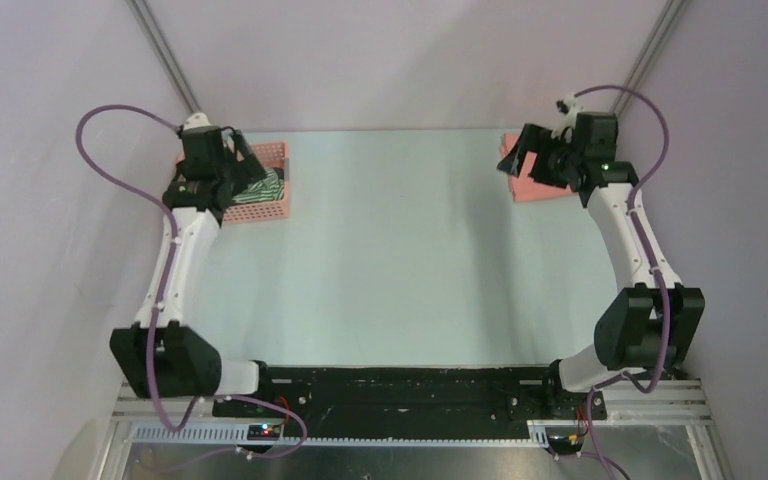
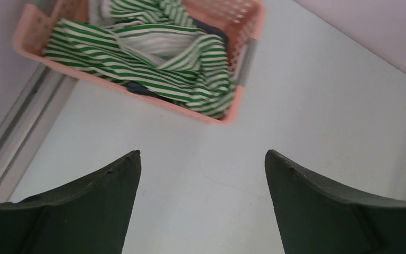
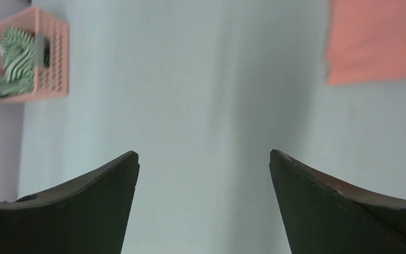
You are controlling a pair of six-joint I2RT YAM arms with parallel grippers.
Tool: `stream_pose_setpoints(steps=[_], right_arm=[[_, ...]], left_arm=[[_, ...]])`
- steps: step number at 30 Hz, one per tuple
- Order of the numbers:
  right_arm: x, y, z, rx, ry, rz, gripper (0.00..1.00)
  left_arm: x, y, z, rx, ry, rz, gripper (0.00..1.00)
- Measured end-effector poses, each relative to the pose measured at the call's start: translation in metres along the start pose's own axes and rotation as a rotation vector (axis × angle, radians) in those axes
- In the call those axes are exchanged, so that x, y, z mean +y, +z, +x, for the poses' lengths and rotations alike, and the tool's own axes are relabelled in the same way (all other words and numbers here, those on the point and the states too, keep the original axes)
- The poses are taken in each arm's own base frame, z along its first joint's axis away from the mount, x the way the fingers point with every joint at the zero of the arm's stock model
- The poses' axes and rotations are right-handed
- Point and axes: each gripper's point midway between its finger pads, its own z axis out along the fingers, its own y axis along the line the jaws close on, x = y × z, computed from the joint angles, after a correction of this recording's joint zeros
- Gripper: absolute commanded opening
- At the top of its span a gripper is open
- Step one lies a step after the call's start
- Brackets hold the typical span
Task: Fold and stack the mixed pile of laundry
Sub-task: Pick up the tank top from the bin.
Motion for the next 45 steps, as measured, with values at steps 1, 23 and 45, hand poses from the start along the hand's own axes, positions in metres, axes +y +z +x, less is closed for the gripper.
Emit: stream_pose_setpoints(steps=[1,23,45], right_arm=[[0.007,-0.001,0.015,0.031,0.019,-0.029,0.93],[0.092,-0.003,0.090,0.243,0.038,-0.287,0.84],[0.096,-0.001,0.094,0.264,0.045,-0.320,0.85]], left_arm=[[0.011,0.007,-0.004,0.004,-0.010,-0.032,0.88],[0.083,0.210,0.063,0.371,-0.036,-0.184,0.37],[0.043,0.173,-0.019,0.204,-0.032,-0.031,0.00]])
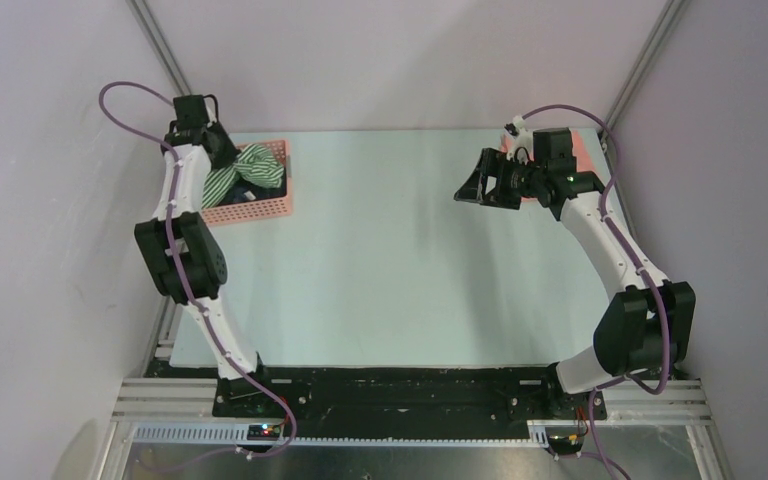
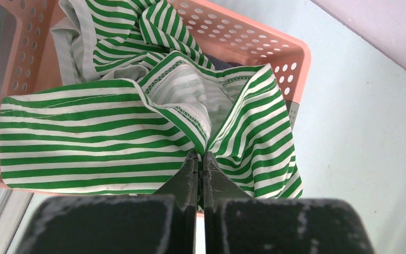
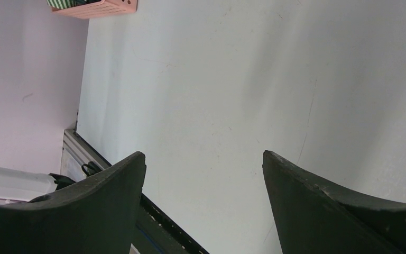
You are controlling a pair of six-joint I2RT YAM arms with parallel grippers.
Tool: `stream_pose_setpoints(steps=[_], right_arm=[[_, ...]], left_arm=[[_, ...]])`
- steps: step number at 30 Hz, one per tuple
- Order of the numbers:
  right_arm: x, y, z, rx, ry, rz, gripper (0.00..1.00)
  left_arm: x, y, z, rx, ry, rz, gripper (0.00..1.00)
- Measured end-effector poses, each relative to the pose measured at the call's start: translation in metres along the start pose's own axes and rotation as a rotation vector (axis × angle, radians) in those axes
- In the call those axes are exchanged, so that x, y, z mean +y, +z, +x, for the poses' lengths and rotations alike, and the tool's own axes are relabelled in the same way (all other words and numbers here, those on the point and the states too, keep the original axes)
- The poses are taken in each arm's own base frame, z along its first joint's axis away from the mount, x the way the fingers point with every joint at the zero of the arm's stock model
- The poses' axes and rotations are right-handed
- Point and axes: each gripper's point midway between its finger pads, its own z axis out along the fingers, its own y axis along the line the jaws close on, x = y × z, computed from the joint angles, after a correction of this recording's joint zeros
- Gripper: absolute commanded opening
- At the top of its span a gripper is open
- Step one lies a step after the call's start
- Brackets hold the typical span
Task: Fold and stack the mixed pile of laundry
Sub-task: Pick up the tank top from the bin, then place the tank top at the center of the board.
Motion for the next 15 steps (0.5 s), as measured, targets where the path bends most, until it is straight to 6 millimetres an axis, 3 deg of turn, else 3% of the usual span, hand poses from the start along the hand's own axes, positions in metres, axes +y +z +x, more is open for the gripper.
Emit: stream_pose_setpoints(steps=[6,9,12,15], right_arm=[[0.000,0.000,0.000,0.000,0.000,0.000,0.85],[0.001,-0.001,0.000,-0.003,-0.001,-0.001,0.85],[0.005,-0.006,-0.003,-0.017,-0.004,-0.004,0.85],[0.011,-0.014,-0.007,-0.045,-0.007,-0.001,0.85]], left_arm=[[-0.009,-0.007,-0.001,0.004,-0.008,0.043,0.00],[-0.025,-0.020,-0.013,-0.009,-0.026,0.103,0.00],[-0.055,-0.053,-0.044,-0.076,-0.043,0.206,0.00],[-0.098,-0.115,-0.081,-0.191,-0.039,0.344,0.00]])
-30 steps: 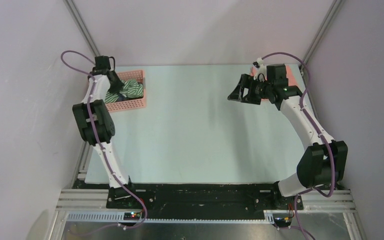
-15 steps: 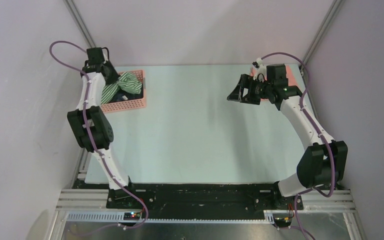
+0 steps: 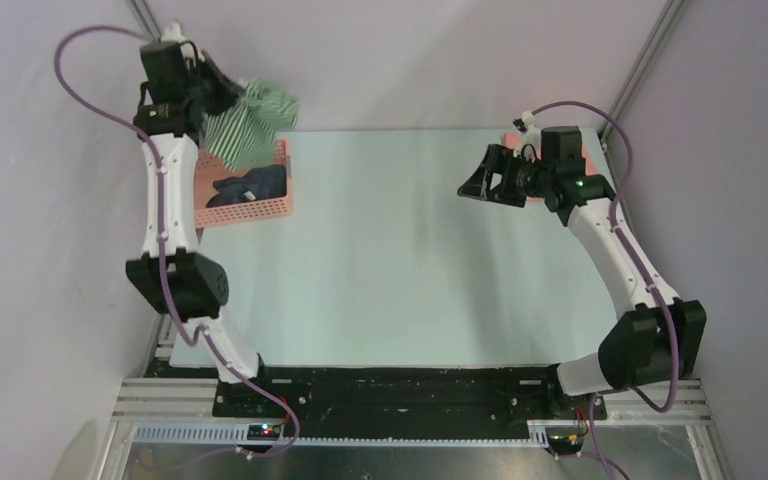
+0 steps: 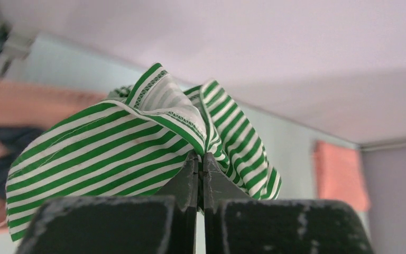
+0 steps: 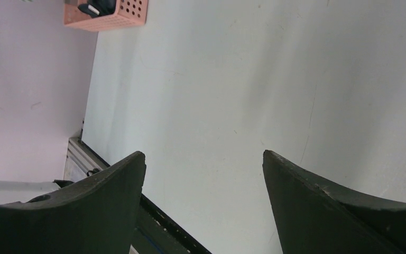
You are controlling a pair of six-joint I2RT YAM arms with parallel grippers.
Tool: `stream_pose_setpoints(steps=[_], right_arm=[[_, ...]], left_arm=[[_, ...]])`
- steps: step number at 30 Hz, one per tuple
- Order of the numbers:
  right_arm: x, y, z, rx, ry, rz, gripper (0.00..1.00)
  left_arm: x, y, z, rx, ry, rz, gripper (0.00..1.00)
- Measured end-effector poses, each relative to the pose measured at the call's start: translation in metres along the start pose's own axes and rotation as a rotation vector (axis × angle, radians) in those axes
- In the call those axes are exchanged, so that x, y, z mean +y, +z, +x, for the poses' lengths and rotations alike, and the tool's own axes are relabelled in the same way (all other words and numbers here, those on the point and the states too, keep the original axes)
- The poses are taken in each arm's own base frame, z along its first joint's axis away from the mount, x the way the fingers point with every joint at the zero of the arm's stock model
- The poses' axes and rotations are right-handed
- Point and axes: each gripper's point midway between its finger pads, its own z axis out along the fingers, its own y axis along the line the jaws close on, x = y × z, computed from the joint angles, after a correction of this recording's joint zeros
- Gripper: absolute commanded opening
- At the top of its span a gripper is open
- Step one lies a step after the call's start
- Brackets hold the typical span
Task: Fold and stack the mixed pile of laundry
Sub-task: Place the tank top at the center of the board.
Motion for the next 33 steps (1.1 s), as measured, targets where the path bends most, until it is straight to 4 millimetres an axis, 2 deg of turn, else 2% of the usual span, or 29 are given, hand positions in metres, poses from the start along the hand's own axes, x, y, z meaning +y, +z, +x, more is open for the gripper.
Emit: stream_pose_setpoints(steps=[1,2,5,6,7,9,10,11,13,14,15,17,18,19,21,22,24,26,28,30,33], right_arm=[[0.003,-0.005,-0.003,-0.017,-0.001,0.006,0.85],[0.005,-0.009,-0.004,-0.027,-0.003,0.009,0.85],[0.013,-0.025,-0.010,-0.072,-0.013,0.021,0.86],[0.016,-0.030,-0.011,-0.086,-0.016,0.022,0.87],[0.019,-0.034,-0.012,-0.095,-0.017,0.025,0.87],[0.022,-0.042,-0.012,-0.113,-0.022,0.034,0.90],[0.024,-0.045,-0.012,-0.120,-0.024,0.038,0.97],[0.023,-0.048,-0.010,-0.129,-0.028,0.049,0.99],[0.022,-0.051,-0.003,-0.133,-0.022,0.068,0.99],[0.019,-0.053,0.004,-0.133,-0.020,0.082,0.99],[0.015,-0.054,0.013,-0.127,-0.011,0.094,1.00],[0.004,-0.054,0.034,-0.104,0.008,0.124,1.00],[-0.003,-0.054,0.046,-0.088,0.019,0.134,1.00],[-0.008,-0.053,0.057,-0.071,0.029,0.144,0.99],[-0.019,-0.051,0.078,-0.035,0.049,0.161,0.96],[-0.025,-0.049,0.089,-0.014,0.059,0.170,0.95],[-0.035,-0.044,0.110,0.027,0.080,0.183,0.89],[-0.043,-0.041,0.129,0.059,0.107,0.199,0.83],[-0.053,-0.036,0.146,0.085,0.152,0.224,0.77],[-0.062,-0.032,0.160,0.103,0.199,0.253,0.73],[-0.079,-0.026,0.176,0.120,0.273,0.314,0.69]], left_arm=[[-0.034,-0.025,-0.017,-0.051,0.013,0.078,0.00],[-0.059,-0.043,-0.026,-0.081,0.021,0.137,0.00],[-0.150,-0.124,-0.043,-0.169,0.065,0.386,0.00],[-0.184,-0.159,-0.039,-0.185,0.089,0.491,0.00],[-0.206,-0.185,-0.033,-0.190,0.110,0.567,0.00],[-0.241,-0.230,-0.013,-0.180,0.149,0.707,0.00],[-0.252,-0.247,0.002,-0.157,0.163,0.760,0.00],[-0.259,-0.256,0.023,-0.120,0.173,0.802,0.02],[-0.260,-0.263,0.060,-0.049,0.182,0.841,0.14],[-0.255,-0.257,0.082,-0.003,0.182,0.837,0.22],[-0.249,-0.245,0.107,0.050,0.180,0.823,0.24],[-0.225,-0.204,0.172,0.195,0.174,0.746,0.29],[-0.213,-0.190,0.196,0.251,0.173,0.706,0.35],[-0.191,-0.164,0.239,0.350,0.172,0.627,0.41],[-0.147,-0.133,0.308,0.507,0.177,0.486,0.49],[-0.120,-0.126,0.343,0.591,0.181,0.406,0.51],[-0.075,-0.128,0.391,0.711,0.189,0.284,0.56],[-0.053,-0.133,0.408,0.747,0.201,0.222,0.61],[-0.045,-0.133,0.409,0.728,0.213,0.195,0.65],[-0.045,-0.134,0.404,0.692,0.225,0.191,0.66],[-0.059,-0.135,0.402,0.647,0.257,0.225,0.69]])
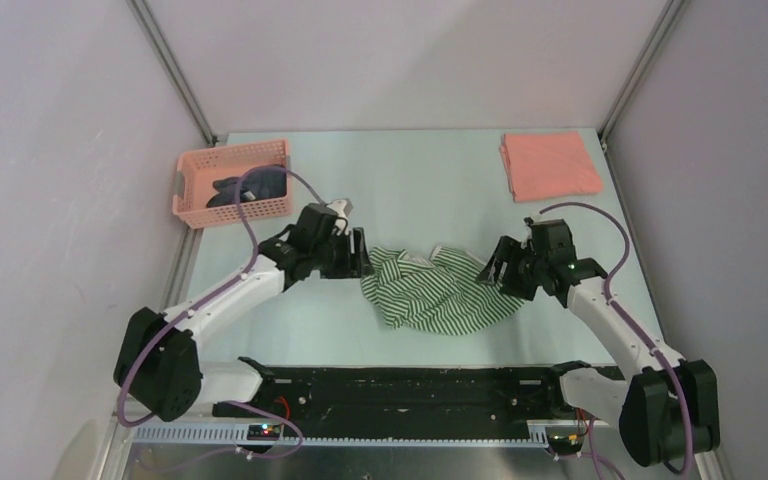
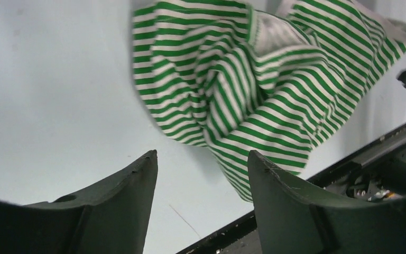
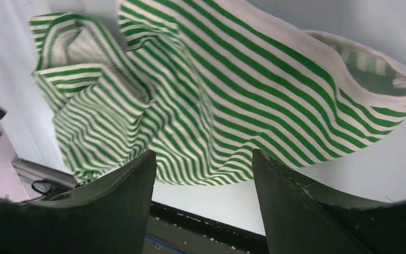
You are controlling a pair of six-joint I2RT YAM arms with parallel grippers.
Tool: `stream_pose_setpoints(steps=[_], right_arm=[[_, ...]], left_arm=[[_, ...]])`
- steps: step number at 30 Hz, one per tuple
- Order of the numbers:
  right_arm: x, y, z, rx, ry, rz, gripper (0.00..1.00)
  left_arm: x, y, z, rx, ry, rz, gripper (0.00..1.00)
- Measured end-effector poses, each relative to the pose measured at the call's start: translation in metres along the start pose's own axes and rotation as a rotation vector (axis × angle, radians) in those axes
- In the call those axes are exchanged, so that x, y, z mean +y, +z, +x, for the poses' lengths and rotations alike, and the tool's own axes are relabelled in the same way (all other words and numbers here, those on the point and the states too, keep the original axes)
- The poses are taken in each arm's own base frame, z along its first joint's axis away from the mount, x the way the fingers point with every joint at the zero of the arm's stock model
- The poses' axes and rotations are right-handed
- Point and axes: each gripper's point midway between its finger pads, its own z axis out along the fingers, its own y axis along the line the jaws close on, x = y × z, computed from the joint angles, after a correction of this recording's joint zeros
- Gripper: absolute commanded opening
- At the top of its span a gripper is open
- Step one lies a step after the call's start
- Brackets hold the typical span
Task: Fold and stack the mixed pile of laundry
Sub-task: Place the tank top at the center of the board.
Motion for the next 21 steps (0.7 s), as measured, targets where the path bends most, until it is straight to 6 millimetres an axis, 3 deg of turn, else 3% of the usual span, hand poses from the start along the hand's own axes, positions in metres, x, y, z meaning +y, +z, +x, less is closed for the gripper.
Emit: stream_pose_setpoints(steps=[5,11,17,21], right_arm=[[-0.025,0.014,-0.002,-0.011,0.091,0.108,0.66],[-0.062,0.006,-0.021,-0.111,0.246,0.259,0.66],[-0.088,-0.003,-0.030,-0.174,0.313,0.331,0.64],[-0.101,0.000,-0.030,-0.171,0.347,0.357,0.63]], left_arm=[[-0.043,0.005,-0.001,0.001,0.104,0.050,0.70],[-0.102,0.024,-0.011,-0.004,0.219,0.118,0.70],[-0.142,0.058,0.007,0.058,0.319,0.146,0.70],[-0.153,0.078,0.025,0.106,0.360,0.145,0.69]])
